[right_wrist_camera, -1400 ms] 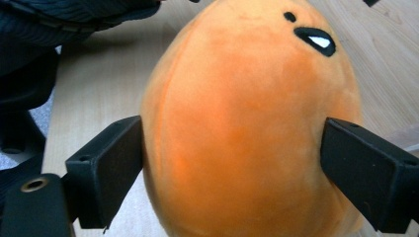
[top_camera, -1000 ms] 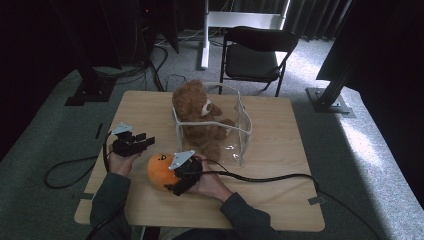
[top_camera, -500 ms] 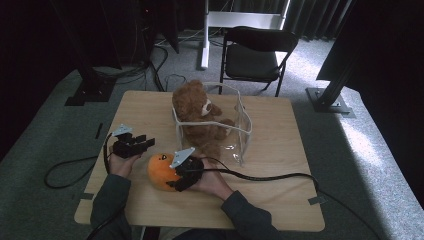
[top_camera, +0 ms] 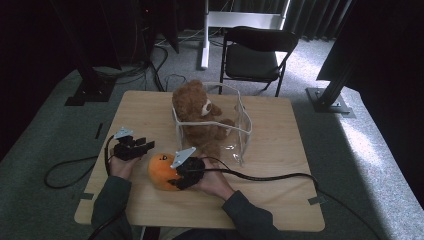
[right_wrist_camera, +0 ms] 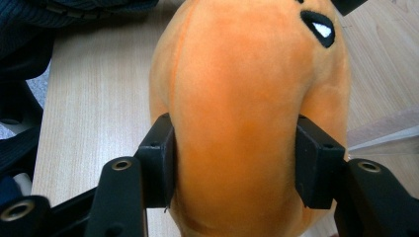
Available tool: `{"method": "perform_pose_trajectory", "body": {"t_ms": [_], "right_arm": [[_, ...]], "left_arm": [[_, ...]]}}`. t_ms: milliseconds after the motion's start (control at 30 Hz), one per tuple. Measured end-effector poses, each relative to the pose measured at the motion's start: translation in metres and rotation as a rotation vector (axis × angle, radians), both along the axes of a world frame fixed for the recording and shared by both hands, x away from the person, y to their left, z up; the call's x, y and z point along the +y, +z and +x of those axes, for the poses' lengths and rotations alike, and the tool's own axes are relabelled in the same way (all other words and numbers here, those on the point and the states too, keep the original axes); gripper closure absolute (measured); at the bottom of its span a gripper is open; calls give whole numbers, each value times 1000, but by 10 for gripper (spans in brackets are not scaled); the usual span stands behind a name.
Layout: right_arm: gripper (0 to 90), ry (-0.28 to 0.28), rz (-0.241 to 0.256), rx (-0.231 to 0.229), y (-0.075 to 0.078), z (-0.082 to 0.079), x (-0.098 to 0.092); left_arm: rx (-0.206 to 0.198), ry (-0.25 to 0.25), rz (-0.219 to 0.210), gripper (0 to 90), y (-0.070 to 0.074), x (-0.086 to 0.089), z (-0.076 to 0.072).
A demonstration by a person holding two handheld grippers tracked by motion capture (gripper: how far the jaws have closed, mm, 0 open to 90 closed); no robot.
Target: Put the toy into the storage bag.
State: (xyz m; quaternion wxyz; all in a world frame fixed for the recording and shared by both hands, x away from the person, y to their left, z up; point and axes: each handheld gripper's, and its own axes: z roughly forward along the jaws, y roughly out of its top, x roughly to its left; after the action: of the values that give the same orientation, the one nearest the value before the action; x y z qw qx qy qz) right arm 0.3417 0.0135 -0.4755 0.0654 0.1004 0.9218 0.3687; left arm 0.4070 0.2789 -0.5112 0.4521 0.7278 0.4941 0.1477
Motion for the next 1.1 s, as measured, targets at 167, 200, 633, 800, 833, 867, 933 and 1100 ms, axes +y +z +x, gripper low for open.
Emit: {"method": "perform_pose_trajectory", "body": {"t_ms": [167, 200, 633, 800, 833, 867, 933, 1100], "right_arm": [[467, 5, 6, -19, 1, -2, -1], [470, 9, 7, -21, 1, -2, -1], [538, 30, 44, -43, 8, -7, -6], [551, 31, 59, -50, 11, -9, -8], [552, 29, 64, -52, 12, -9, -9], [552, 31, 68, -55, 12, -9, -9], [552, 29, 85, -46, 14, -8, -12], [552, 5, 107, -46, 18, -5, -22]], "left_arm": [[7, 3, 8, 484, -5, 1, 1], [8, 2, 11, 484, -6, 2, 1], [18, 16, -1, 484, -10, 4, 1], [17, 16, 2, 484, -10, 3, 1], [17, 15, 4, 484, -10, 3, 1], [18, 14, 4, 484, -10, 3, 1], [19, 12, 6, 484, -10, 3, 1], [23, 9, 12, 484, -11, 1, 1]]}}
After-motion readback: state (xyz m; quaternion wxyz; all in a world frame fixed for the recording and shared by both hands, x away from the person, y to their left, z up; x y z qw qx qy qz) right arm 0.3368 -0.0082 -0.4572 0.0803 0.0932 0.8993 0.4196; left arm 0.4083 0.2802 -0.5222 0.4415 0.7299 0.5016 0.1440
